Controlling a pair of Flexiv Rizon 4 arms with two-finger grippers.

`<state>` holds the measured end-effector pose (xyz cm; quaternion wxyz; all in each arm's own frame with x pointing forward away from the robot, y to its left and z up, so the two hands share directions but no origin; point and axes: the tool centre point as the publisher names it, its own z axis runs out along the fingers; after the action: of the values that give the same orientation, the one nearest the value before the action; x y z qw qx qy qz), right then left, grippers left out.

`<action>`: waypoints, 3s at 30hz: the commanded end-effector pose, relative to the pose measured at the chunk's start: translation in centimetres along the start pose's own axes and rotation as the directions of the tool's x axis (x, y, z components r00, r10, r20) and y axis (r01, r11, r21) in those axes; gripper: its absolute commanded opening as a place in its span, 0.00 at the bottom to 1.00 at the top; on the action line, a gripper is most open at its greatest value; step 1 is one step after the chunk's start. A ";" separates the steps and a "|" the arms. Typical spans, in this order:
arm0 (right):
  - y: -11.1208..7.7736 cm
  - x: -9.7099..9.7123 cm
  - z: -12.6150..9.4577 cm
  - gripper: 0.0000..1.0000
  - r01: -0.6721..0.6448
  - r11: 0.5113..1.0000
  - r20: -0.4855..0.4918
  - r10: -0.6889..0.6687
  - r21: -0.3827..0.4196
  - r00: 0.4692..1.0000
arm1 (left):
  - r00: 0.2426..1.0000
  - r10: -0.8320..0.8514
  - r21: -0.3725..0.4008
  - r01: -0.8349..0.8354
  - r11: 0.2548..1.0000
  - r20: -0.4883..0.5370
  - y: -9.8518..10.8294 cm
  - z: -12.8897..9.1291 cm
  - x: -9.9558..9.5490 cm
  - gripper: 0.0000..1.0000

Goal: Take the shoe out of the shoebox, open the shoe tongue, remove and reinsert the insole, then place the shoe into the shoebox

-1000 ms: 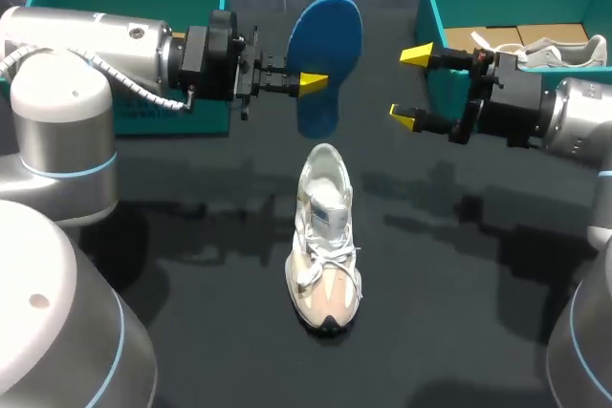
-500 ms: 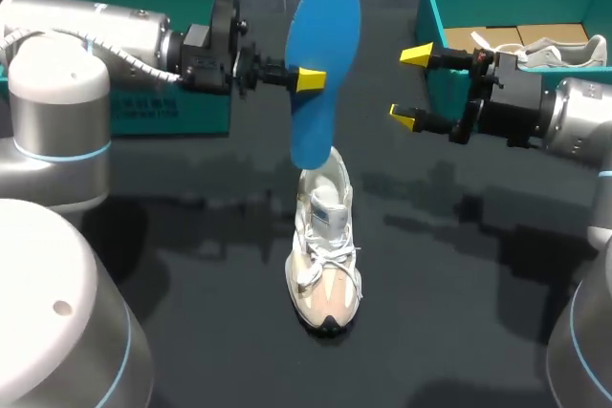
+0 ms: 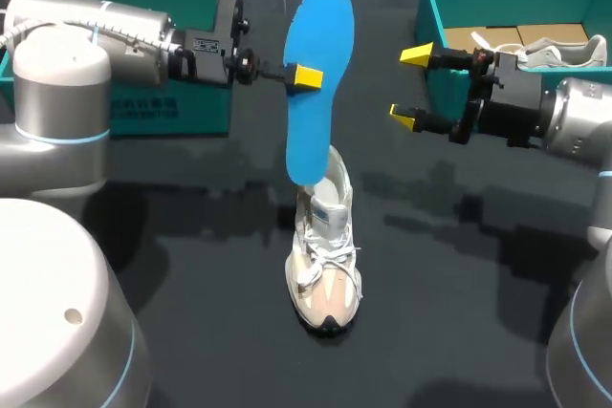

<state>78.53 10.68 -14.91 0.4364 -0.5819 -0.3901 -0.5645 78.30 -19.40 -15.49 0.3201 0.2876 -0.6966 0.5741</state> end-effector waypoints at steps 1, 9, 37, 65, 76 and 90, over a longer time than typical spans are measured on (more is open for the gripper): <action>-0.1 0.0 -0.2 1.00 0.000 1.000 0.003 0.000 0.002 1.000 | 0.980 -0.199 -0.007 0.199 0.980 -0.010 0.1 0.1 -0.3 0.00; -0.1 0.0 -0.2 1.00 0.000 1.000 0.003 0.000 0.002 1.000 | 0.940 -0.340 0.039 0.340 0.940 0.007 0.4 0.3 -1.2 0.00; -0.1 0.2 -0.5 1.00 0.041 0.999 0.059 -0.042 0.024 0.997 | 0.734 -0.679 0.078 0.678 0.731 -0.027 0.2 2.5 -4.0 0.00; -1.4 8.6 0.9 1.00 0.112 0.990 0.845 -0.130 0.084 0.519 | 0.701 -0.713 0.093 0.712 0.696 -0.029 0.0 2.6 -4.5 0.00; -2.6 10.6 3.1 1.00 0.104 0.990 0.965 -0.117 0.095 0.233 | 0.701 -0.713 0.093 0.712 0.696 -0.029 0.0 2.6 -4.5 0.00; -4.4 11.2 5.6 1.00 0.117 0.980 0.986 -0.164 0.160 0.028 | 0.701 -0.713 0.093 0.712 0.696 -0.029 0.0 2.6 -4.5 0.00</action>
<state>76.32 15.94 -3.38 0.1292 -0.7371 -0.6337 -0.1962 80.84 -21.77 -19.32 0.4997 0.5525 -0.5035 0.4377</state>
